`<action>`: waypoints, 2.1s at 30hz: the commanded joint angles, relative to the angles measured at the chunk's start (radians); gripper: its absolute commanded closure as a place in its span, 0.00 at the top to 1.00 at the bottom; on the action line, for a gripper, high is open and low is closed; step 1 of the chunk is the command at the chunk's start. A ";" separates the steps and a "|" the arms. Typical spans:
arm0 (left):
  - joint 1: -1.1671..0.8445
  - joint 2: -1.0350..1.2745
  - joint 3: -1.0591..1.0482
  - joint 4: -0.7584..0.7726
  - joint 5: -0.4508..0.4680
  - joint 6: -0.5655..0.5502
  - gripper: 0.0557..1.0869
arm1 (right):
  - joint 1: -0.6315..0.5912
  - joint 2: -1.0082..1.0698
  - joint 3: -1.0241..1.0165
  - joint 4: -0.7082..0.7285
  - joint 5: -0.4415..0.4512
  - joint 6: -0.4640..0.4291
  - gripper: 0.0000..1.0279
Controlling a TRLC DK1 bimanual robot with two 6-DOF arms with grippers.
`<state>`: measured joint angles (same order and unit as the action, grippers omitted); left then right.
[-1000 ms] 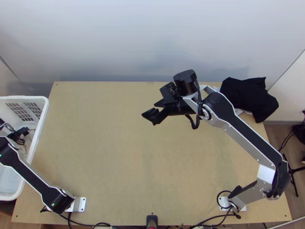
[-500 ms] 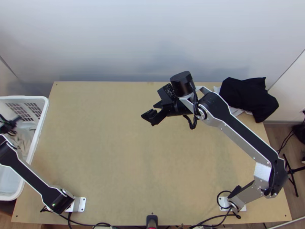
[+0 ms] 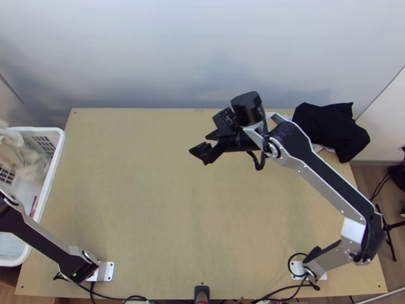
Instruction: Fold the t-shirt
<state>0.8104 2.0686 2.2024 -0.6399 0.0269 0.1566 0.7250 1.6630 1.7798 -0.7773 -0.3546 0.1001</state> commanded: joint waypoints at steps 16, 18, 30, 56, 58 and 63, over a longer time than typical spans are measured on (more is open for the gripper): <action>-0.643 -0.475 -0.411 -0.437 0.005 0.077 0.04 | -0.173 -0.216 -0.514 0.214 0.016 -0.033 0.96; -0.728 -0.475 -0.418 -0.454 0.005 0.008 0.04 | -0.179 -0.230 -0.548 0.233 0.016 -0.031 0.96; -1.249 -0.378 -0.336 -0.440 -0.074 -0.276 0.04 | -0.259 -0.312 -0.778 0.322 0.014 -0.036 0.96; -1.808 0.130 0.102 -0.302 -0.082 -0.284 0.14 | -0.957 -0.459 -1.108 0.431 -0.291 -0.034 0.96; -1.804 0.147 0.102 -0.279 -0.079 -0.336 0.83 | -0.957 -0.460 -1.112 0.431 -0.291 -0.042 0.96; -1.769 0.122 0.103 -0.218 -0.058 -0.396 0.96 | -0.946 -0.470 -1.136 0.449 -0.291 -0.043 0.96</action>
<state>-0.9604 2.1853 2.2929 -0.9310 -0.0479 -0.1818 -0.1860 1.2064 0.6819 -0.3443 -0.6300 0.0692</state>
